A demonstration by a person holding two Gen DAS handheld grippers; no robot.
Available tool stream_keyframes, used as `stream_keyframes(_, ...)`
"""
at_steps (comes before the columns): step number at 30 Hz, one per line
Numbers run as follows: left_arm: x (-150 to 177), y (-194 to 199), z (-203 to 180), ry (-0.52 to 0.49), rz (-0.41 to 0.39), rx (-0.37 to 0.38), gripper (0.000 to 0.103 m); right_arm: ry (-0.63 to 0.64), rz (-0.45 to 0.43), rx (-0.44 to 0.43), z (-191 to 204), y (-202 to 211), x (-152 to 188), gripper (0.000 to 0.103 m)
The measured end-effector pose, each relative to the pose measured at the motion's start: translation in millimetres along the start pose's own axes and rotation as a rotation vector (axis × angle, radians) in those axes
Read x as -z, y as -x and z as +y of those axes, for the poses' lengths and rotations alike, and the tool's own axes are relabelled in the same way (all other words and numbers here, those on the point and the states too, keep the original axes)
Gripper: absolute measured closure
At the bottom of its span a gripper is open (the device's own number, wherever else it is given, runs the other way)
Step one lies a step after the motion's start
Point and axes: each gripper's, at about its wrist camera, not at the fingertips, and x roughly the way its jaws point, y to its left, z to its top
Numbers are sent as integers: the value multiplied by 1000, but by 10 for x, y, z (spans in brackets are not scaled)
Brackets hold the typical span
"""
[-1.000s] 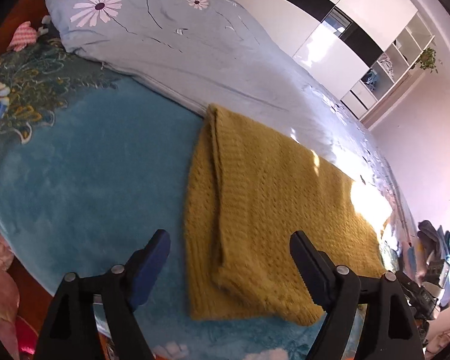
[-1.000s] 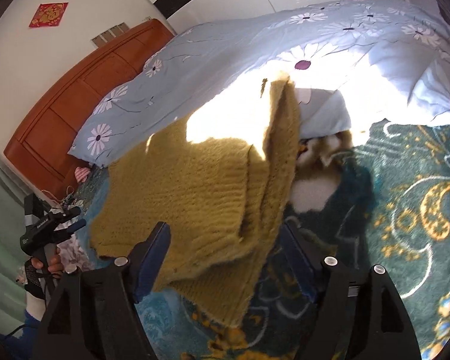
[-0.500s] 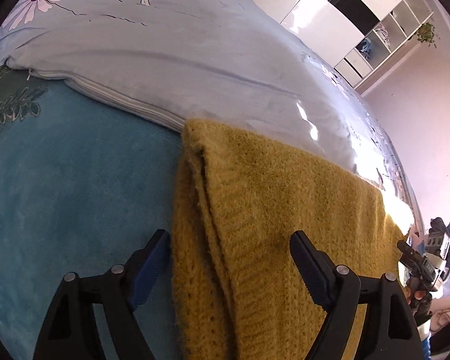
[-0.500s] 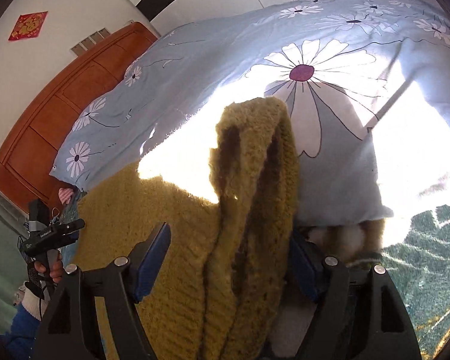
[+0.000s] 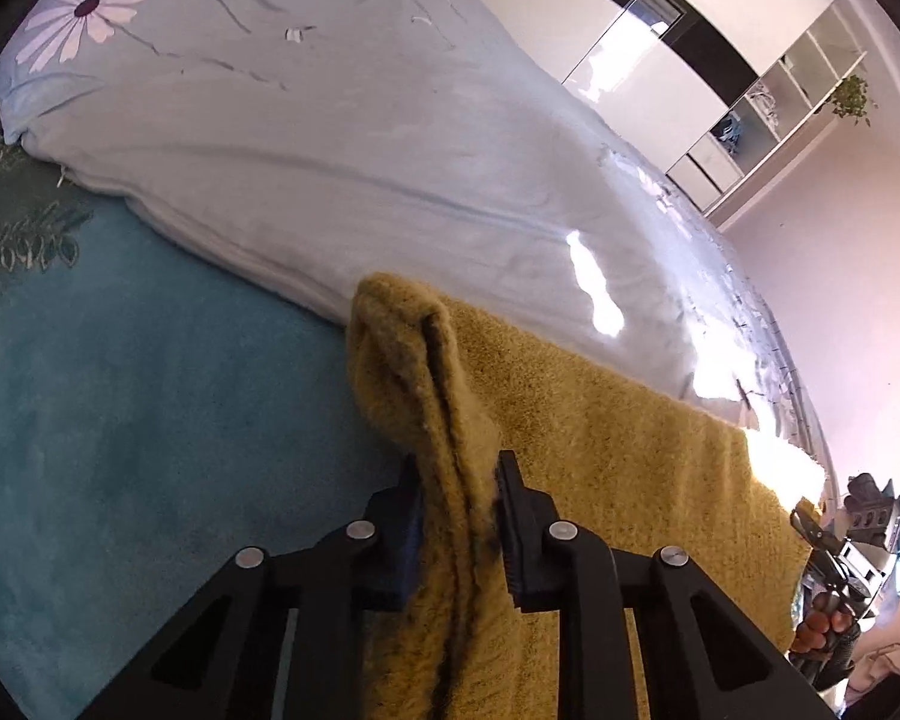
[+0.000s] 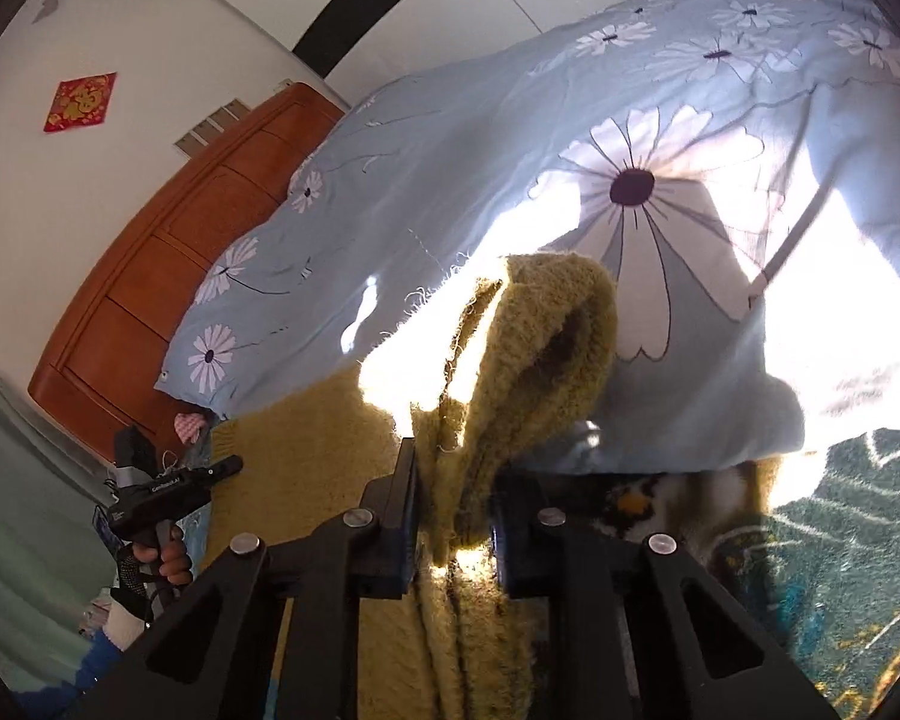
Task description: Fold clothes
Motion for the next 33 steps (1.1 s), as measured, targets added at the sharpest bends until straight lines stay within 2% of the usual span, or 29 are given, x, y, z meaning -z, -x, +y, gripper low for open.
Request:
stream_keyframes(1, -21, 37, -69, -17, -14, 18, 80, 17, -15, 7, 25, 56, -18, 82)
stream_keyframes(5, -83, -112, -131, -69, 8, -56, 80, 6, -18, 49, -79, 48, -52, 82)
stream_keyframes(9, -16, -301, 145, 8, 58, -91, 79, -65, 32, 78, -335, -121, 38, 82)
stream_keyframes(12, 20, -251, 214, 51, 48, -80, 74, -90, 31, 67, -378, -120, 67, 80)
stream_keyframes(13, 34, -205, 210, 54, 40, -83, 71, -85, 27, 64, -361, -98, 60, 76)
stream_keyframes(16, 68, -28, 49, 22, 4, -140, 62, -57, 21, 97, -280, 0, 91, 68)
stream_keyframes(19, 169, 265, -125, -23, -62, -190, 45, -63, 16, 95, -264, 171, 255, 56)
stream_keyframes(23, 359, 325, -562, -102, -80, -140, 32, -79, 62, 116, -306, 298, 557, 54)
stream_keyframes(29, 861, 38, -1217, -210, -15, -69, 32, -191, 82, 7, -322, 310, 871, 52)
stream_keyframes(33, 1155, -248, -1421, -218, 56, -51, 32, -168, 84, 35, -203, 278, 933, 50)
